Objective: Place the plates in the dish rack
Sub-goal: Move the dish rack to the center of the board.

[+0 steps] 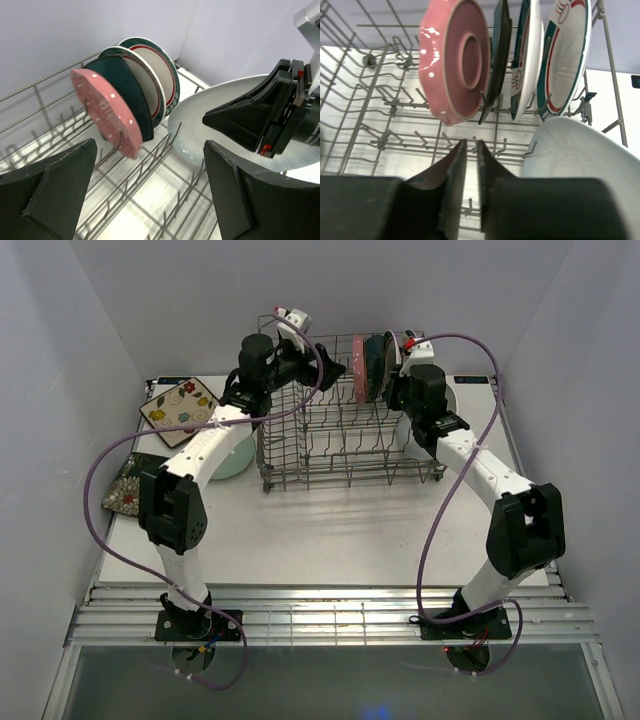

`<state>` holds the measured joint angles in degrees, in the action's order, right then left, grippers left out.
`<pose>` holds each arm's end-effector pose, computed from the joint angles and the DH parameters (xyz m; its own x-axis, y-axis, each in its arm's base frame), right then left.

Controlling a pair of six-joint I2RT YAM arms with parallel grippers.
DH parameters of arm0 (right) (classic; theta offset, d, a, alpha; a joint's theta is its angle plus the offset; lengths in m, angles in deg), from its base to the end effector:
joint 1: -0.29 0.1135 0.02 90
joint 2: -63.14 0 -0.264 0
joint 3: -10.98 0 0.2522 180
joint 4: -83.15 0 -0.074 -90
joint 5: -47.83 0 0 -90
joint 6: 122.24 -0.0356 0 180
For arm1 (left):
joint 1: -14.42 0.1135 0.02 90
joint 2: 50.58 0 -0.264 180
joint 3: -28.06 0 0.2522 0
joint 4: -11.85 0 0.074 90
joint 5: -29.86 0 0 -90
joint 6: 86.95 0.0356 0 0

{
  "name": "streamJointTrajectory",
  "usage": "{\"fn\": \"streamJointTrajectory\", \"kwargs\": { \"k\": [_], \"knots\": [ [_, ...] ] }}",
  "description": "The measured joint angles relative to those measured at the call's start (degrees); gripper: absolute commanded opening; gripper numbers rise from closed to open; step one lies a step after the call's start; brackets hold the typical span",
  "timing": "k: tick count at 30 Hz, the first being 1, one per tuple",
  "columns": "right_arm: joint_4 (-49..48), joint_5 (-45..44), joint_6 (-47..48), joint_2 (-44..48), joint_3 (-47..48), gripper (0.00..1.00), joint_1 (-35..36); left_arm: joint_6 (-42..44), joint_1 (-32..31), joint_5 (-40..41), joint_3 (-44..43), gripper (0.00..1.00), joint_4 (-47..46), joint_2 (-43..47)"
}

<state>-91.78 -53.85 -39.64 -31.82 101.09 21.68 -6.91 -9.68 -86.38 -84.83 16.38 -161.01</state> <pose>0.3763 0.1397 0.3364 -0.1812 0.0645 -0.9813 -0.1494 0.9845 0.0923 0.4226 -0.2063 0.3679 -0.1656 -0.0959 -0.9815 0.7523 0.6313 -0.1886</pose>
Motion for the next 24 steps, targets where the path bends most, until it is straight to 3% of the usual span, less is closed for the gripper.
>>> {"fn": "streamJointTrajectory", "kwargs": {
  "k": [5,8,14,15,24],
  "knots": [
    [1.8,4.2,0.2,3.3,-1.1,0.4,0.0,4.9,0.4,4.8,1.9,0.98,8.9,8.4],
    [3.1,7.8,0.4,6.4,-3.7,0.61,0.0,9.2,0.9,9.7,6.0,0.98,12.5,15.1],
    [5.8,13.0,1.7,13.9,-10.7,0.84,0.9,14.4,4.0,17.3,13.0,0.98,17.0,24.4],
    [5.7,13.8,2.0,15.6,-12.4,0.97,1.2,14.7,5.0,17.9,13.9,0.98,17.5,25.1],
    [6.0,21.0,5.6,29.2,-22.7,0.94,3.2,14.8,10.4,19.9,15.3,0.98,24.6,25.1]
  ]
}}
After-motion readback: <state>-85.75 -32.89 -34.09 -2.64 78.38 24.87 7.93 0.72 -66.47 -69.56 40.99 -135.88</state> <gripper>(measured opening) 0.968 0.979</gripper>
